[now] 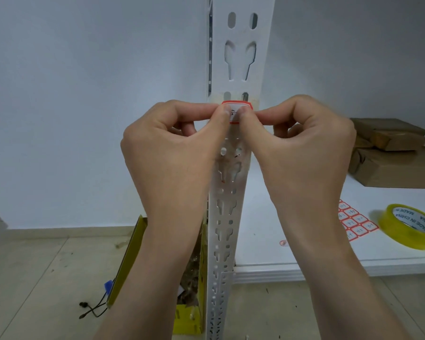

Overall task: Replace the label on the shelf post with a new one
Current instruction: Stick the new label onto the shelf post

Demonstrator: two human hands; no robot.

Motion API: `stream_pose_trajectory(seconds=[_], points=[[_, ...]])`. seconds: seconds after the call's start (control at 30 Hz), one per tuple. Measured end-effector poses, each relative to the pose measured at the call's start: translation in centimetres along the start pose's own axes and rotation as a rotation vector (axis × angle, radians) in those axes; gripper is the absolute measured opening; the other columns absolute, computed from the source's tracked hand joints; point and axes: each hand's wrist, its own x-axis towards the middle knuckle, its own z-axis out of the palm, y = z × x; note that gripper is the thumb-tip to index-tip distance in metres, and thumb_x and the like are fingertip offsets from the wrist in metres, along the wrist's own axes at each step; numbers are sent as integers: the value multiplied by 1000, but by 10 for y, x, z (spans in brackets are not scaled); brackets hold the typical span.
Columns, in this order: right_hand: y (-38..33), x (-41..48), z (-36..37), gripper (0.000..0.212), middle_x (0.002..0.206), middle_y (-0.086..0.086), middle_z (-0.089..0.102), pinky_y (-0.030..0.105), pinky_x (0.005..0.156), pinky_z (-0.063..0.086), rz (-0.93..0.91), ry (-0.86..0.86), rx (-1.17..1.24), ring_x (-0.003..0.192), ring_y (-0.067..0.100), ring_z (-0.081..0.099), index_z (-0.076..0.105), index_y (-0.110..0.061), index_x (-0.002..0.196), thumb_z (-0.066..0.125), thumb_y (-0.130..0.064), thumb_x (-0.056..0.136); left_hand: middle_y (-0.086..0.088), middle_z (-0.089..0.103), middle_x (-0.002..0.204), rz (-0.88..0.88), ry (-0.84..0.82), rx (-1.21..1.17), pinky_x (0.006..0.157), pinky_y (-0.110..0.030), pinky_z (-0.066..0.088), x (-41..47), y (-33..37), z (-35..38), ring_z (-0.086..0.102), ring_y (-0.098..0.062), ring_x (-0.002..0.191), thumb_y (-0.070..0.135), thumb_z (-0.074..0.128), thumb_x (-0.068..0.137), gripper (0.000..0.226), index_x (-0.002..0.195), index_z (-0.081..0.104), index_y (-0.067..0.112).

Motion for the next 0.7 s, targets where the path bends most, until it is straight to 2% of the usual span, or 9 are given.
stream_pose_trajectory(seconds=[0.1,0.2,0.3,0.4,0.47,0.6,0.7], points=[[2,-1,-1,36,58,-8,60,22,53,41,32,14,4,53,16,54,61,-21,63,79,-44,84,15,50,54,-13,15,2,51,-8,34,0,1,0,45,-6,51,41,84,79,13,80,76,32],[4,0,-1,34,58,-3,59,26,53,43,91,-11,58,52,18,53,59,-22,65,80,-41,83,11,51,59,-48,40,-46,52,-10,37,4,0,-2,45,-3,53,37,85,79,20,78,69,26],[4,0,-1,21,64,9,57,29,52,45,145,-1,206,54,23,50,64,-19,82,80,-32,85,10,50,62,-76,20,-123,56,-10,41,6,-1,-2,45,-1,55,33,85,80,24,96,70,24],[4,-1,1,29,63,6,56,18,55,44,186,-28,270,53,10,51,64,-21,106,79,-36,86,11,50,63,-91,-28,-133,59,-6,43,4,0,2,48,0,57,38,83,81,35,113,72,27],[5,-1,3,33,64,8,57,15,58,45,209,-63,281,56,6,54,65,-25,112,78,-41,86,12,49,61,-100,-51,-148,59,-6,43,3,0,4,48,0,57,38,82,82,35,115,74,28],[7,0,3,24,69,5,62,10,57,47,241,-101,301,60,0,58,71,-26,109,76,-38,89,14,47,57,-126,-64,-182,60,-8,45,6,-5,4,46,-2,54,34,82,84,27,110,77,27],[8,3,2,15,73,7,65,13,54,47,265,-118,342,60,1,59,74,-26,102,75,-34,90,11,48,60,-160,-72,-217,60,-13,48,8,-9,3,45,-5,57,33,82,84,21,104,79,27]])
